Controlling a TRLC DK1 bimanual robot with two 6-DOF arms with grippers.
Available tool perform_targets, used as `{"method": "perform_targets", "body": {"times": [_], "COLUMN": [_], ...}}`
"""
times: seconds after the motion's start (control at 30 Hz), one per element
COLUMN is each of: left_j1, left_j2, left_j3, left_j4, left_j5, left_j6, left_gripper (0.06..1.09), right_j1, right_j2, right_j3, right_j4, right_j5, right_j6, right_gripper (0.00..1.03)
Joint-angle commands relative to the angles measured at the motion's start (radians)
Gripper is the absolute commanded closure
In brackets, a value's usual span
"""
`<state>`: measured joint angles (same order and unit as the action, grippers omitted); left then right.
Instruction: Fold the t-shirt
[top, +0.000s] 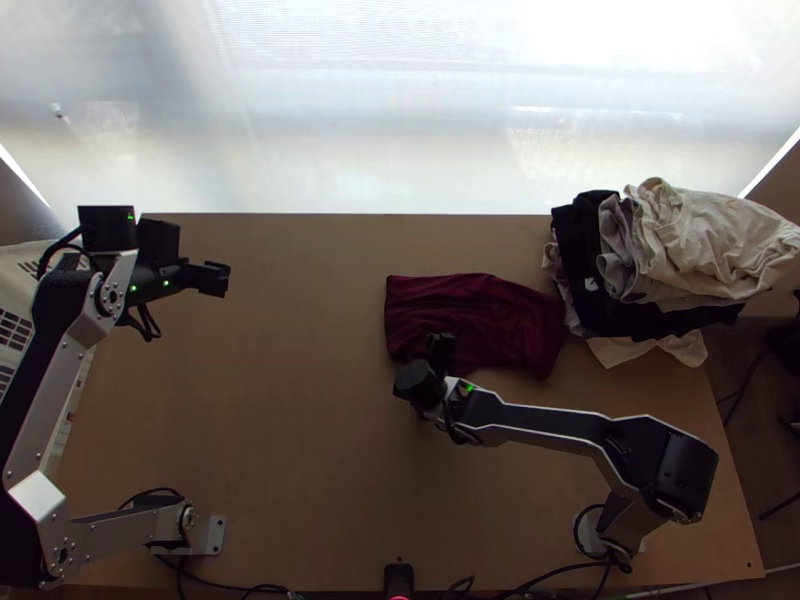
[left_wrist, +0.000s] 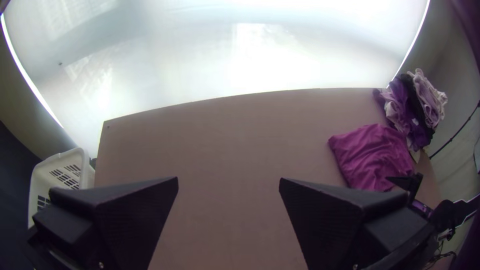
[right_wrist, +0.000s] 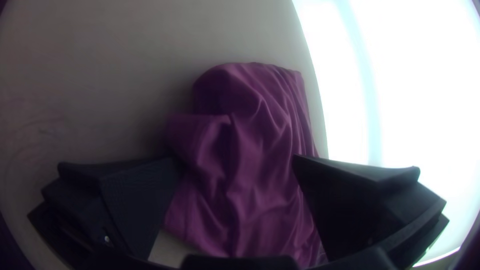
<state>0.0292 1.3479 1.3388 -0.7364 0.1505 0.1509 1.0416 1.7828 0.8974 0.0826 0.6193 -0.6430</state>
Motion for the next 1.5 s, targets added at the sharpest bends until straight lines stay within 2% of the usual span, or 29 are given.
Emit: {"method": "perform_targets", "body": {"times": [0.0,0.17,0.33,0.7,0.77,0.9,1.03,1.1,1.2,1.23,1.47], "left_j1": [0.031,0.028,0.031,0.041,0.043,0.044,0.057,0.067,0.071,0.071,0.084], "left_j2": [-0.046,-0.029,-0.023,-0.032,-0.039,-0.052,-0.053,-0.052,-0.050,-0.052,-0.059], "left_j3": [-0.046,-0.066,-0.081,-0.104,-0.122,-0.133,-0.130,-0.128,-0.127,-0.127,-0.124], "left_j4": [0.009,0.031,0.046,0.048,0.060,0.065,0.068,0.074,0.078,0.078,0.078], "left_j5": [0.020,0.023,0.021,0.021,0.021,0.021,0.021,0.021,0.021,0.021,0.021], "left_j6": [0.007,0.010,0.019,0.033,0.036,0.039,0.055,0.059,0.064,0.065,0.072], "left_gripper": [0.10,0.10,0.10,0.10,0.10,0.10,0.10,0.10,0.10,0.10,0.10], "right_j1": [0.018,-0.026,-0.103,-0.172,-0.176,-0.160,-0.149,-0.155,-0.157,-0.158,-0.166], "right_j2": [-0.010,0.040,0.129,0.260,0.280,0.288,0.296,0.297,0.303,0.305,0.222], "right_j3": [0.046,0.051,0.078,0.164,0.184,0.189,0.186,0.179,0.172,0.172,0.158], "right_j4": [-0.099,-0.089,0.046,0.187,0.187,0.215,0.221,0.255,0.313,0.313,0.313], "right_j5": [-0.006,-0.003,-0.003,-0.003,-0.001,-0.003,-0.006,-0.036,-0.047,-0.049,-0.049], "right_j6": [0.049,0.019,-0.104,-0.257,-0.257,-0.257,-0.264,-0.271,-0.313,-0.316,-0.280], "right_gripper": [0.04,0.04,0.05,0.05,0.13,0.45,0.50,0.73,0.97,1.00,1.00]}}
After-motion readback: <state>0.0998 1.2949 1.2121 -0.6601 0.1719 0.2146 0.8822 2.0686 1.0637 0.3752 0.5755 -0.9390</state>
